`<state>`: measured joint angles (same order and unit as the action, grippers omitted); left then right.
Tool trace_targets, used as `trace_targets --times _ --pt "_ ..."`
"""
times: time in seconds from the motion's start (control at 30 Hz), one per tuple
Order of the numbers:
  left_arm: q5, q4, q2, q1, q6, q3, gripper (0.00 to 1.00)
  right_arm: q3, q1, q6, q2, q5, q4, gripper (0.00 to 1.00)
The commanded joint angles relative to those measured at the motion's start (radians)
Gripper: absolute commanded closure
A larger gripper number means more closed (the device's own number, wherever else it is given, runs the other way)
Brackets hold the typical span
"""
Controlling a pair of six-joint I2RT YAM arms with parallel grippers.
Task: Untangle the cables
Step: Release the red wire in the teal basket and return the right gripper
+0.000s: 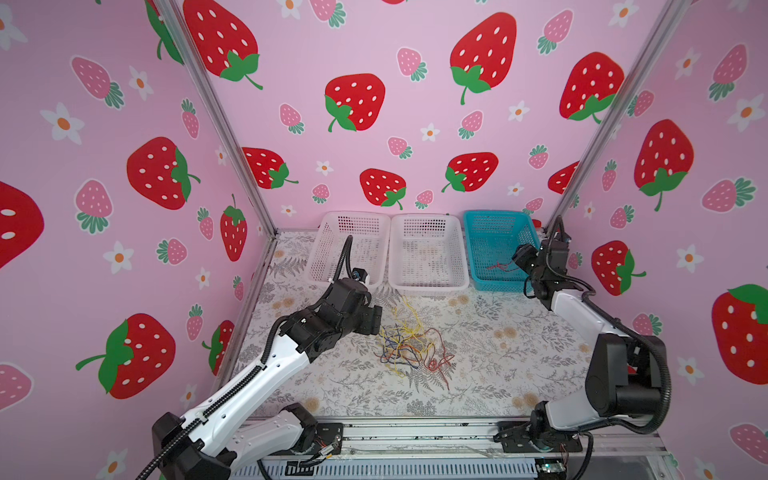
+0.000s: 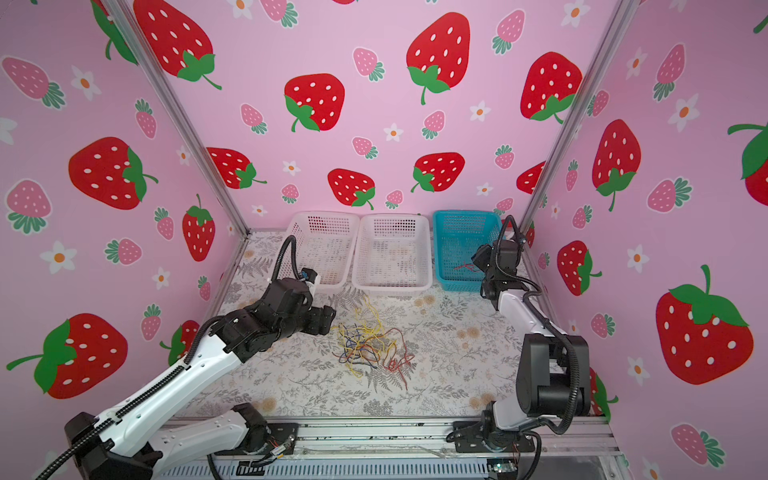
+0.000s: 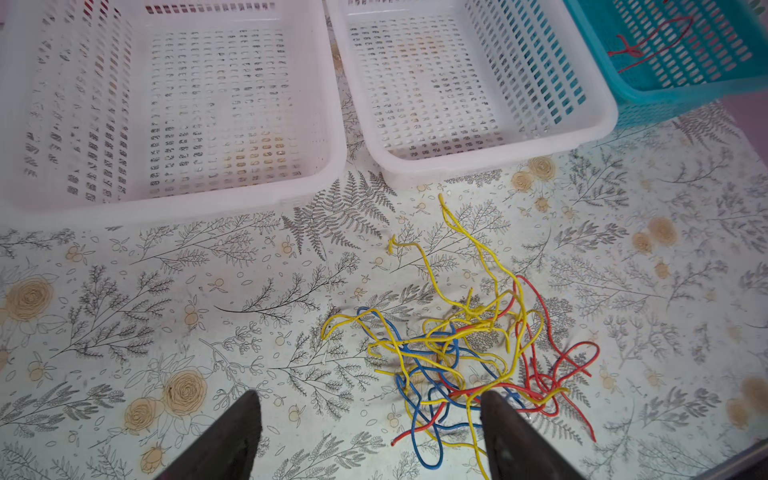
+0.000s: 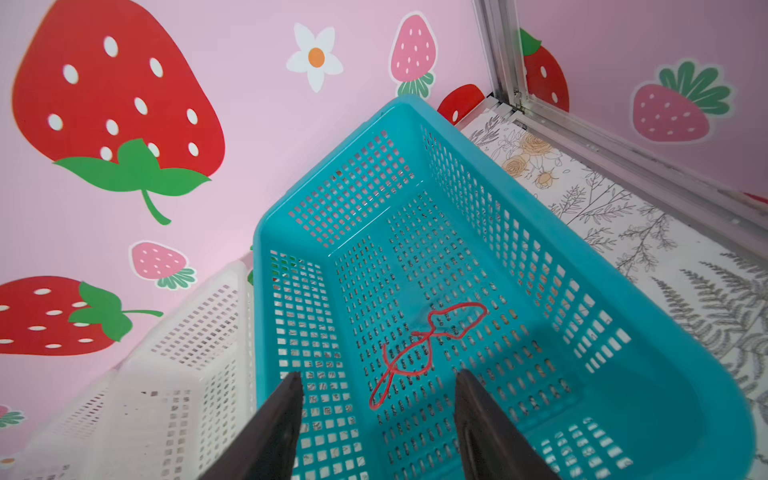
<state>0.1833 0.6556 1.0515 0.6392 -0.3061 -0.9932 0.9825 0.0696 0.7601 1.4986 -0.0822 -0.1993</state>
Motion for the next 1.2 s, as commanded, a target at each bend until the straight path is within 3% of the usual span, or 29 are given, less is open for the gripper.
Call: trace_targets --times 0.0,0.2,0.37,0.57,0.77,0.93,1.17 --pt "0.088 -0.002 -0.046 -0.004 0.051 0.011 0.15 0.011 0.014 -0.018 -0.061 0.057 0.007 0.37" --pt "0.161 -0.027 -0.161 -0.004 0.062 0.094 0.16 -0.042 0.153 -0.110 -0.161 0.264 0.015 0.35" --pt "0.168 -0.124 -0.267 -0.001 0.100 0.202 0.15 -0.111 0.309 -0.195 -0.208 0.345 0.025 0.34" --pt "0.146 -0.181 -0.329 -0.001 0.133 0.258 0.14 -0.158 0.534 -0.297 -0.230 0.363 0.033 0.33" --pt "0.182 -0.154 -0.293 -0.001 0.131 0.240 0.14 -0.191 0.674 -0.355 -0.168 0.369 -0.003 0.34" --pt "0.171 -0.158 -0.294 0.000 0.133 0.243 0.14 -0.200 0.734 -0.380 -0.081 0.365 -0.046 0.35" --pt "0.159 -0.161 -0.285 -0.001 0.137 0.248 0.14 -0.136 0.762 -0.412 0.033 0.264 -0.009 0.38"
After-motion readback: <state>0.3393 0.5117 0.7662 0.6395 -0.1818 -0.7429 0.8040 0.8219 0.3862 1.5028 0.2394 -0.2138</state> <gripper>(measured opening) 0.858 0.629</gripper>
